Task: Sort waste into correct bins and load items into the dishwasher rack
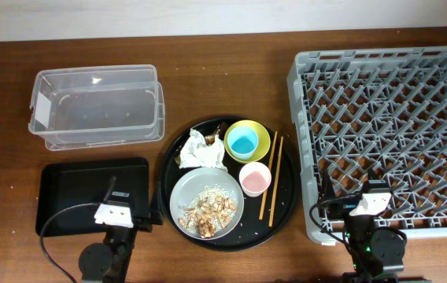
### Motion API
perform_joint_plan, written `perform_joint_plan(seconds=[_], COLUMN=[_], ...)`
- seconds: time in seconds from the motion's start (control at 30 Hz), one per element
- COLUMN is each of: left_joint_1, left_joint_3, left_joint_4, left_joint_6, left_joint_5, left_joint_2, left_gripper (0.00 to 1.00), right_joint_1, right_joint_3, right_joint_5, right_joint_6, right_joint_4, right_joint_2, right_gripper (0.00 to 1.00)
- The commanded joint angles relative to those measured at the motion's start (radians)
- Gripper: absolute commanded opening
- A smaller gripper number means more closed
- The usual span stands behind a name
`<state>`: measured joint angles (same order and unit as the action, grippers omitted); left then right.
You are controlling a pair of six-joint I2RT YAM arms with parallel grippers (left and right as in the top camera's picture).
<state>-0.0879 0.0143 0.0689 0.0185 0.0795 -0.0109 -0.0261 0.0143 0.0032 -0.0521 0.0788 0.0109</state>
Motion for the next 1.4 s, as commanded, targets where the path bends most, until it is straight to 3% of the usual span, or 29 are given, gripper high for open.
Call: perform_joint_plan(seconds=[0.0,0.13,0.27,0.4,0.6,0.7,0.8,0.9,1.1,1.27,1.37], left_joint_1=[-0.003,-0.003,-0.003,-0.003,-0.003,-0.003,-0.003,-0.003,-0.003,-0.003,-0.003], left_joint_3=[-0.005,-0.005,-0.005,-0.005,0.061,0.139,0.280,0.384,0.421,0.583,0.821], left_joint_4=[-0.013,-0.071,-0.100,-0.144,-0.150,-0.080,0.135,0.227,0.119,0.237,0.500], left_joint_6=[0.023,0.022,0.023,0.144,0.153,0.153,0.132,0.078,0.079,0.085,-0.011], left_joint_5=[0.190,0.609,0.767,0.766,0.712,0.598,0.478,0.501,0.586,0.576,0.564], left_joint_2=[0.004,0.004,0.004,0.004,0.004,0.002,-0.058,-0.156,-0.193,-0.412,-0.663], left_gripper=[0.99,0.99,0.99,0.99,1.00,0.99,0.99,0.99,0.99,0.99,0.99], right_joint_1=[-0.006,-0.006,-0.006,-0.006,-0.006,-0.006,-0.006,-0.006,-0.006,-0.006,-0.006], right_joint_3=[-0.009,-0.009,-0.009,-0.009,-0.009,-0.009,-0.009,-0.009,-0.009,-0.009,-0.009], right_joint_5=[0.009,0.010,0.009,0.009,0.009,0.009,0.009,0.009,0.009,0.009,0.009], right_joint_6=[-0.004,-0.004,-0.004,-0.004,-0.004,-0.004,-0.004,-0.004,-0.004,-0.004,-0.004], right_joint_4=[0.002,0.002,0.002,0.002,0.002,0.002,0.002,0.002,0.002,0.002,0.002], right_joint_2=[-0.004,-0.004,-0.004,-0.004,-0.004,-0.004,-0.004,-0.004,-0.004,-0.004,-0.004], right_gripper=[0.98,0.98,0.98,0.98,0.98,0.98,0.98,0.98,0.99,0.98,0.98])
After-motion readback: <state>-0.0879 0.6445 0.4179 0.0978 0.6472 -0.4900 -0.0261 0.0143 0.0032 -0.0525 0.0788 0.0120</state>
